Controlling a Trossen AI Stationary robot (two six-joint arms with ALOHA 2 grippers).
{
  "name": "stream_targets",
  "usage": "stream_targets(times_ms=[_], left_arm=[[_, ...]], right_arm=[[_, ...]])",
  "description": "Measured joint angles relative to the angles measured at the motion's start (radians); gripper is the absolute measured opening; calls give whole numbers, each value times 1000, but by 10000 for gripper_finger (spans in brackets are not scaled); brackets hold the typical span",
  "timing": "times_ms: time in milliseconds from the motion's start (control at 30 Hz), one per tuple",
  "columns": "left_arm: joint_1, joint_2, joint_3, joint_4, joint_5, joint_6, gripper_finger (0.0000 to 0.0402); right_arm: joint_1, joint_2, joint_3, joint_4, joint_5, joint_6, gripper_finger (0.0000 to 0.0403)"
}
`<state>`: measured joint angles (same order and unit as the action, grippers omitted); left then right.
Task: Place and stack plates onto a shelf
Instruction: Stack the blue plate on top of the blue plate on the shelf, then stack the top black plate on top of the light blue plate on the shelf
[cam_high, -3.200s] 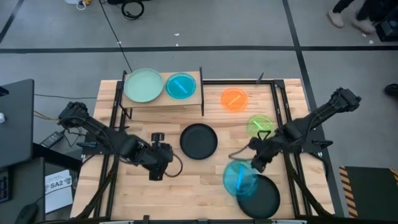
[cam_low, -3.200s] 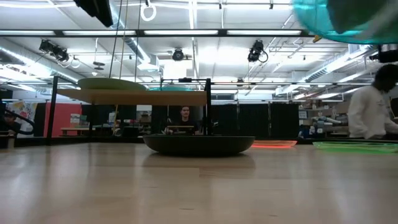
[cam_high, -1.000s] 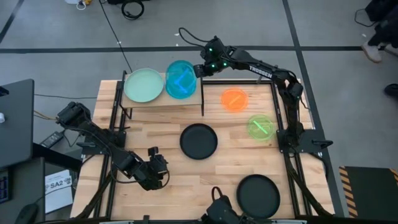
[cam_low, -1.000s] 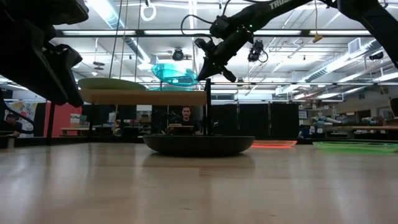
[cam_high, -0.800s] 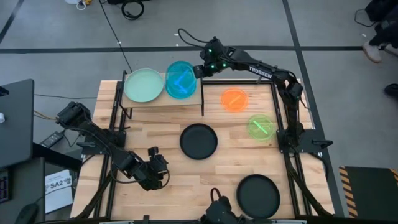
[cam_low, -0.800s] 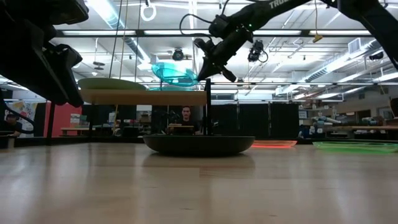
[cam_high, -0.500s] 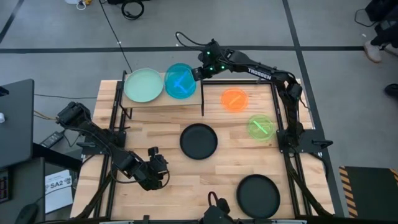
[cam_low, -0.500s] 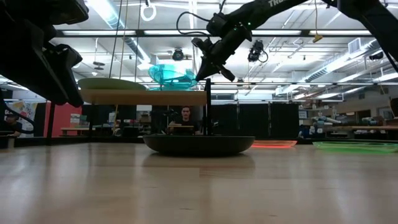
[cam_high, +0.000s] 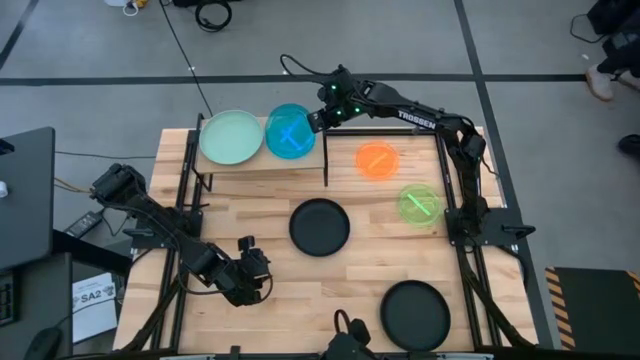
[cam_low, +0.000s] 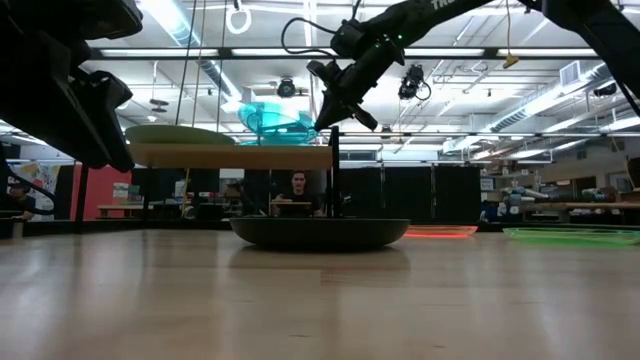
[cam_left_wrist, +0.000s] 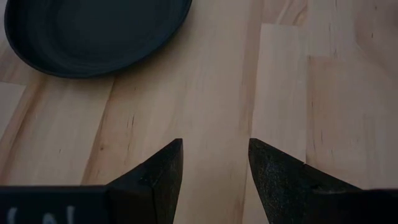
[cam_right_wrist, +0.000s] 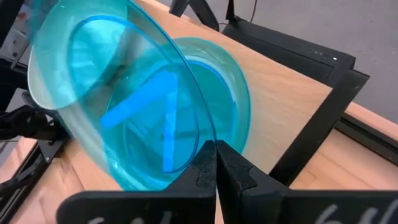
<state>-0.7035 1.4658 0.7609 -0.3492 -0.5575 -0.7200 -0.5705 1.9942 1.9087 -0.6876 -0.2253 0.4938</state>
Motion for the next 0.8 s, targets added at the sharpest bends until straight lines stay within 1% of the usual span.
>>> stream_targets(times_ms=[267,800], left_arm=[[0,0,0,1,0,0,189],[0,0,0,1,0,0,189]], right_arm=[[1,0,0,1,22,0,30],[0,0,0,6,23,0,38]])
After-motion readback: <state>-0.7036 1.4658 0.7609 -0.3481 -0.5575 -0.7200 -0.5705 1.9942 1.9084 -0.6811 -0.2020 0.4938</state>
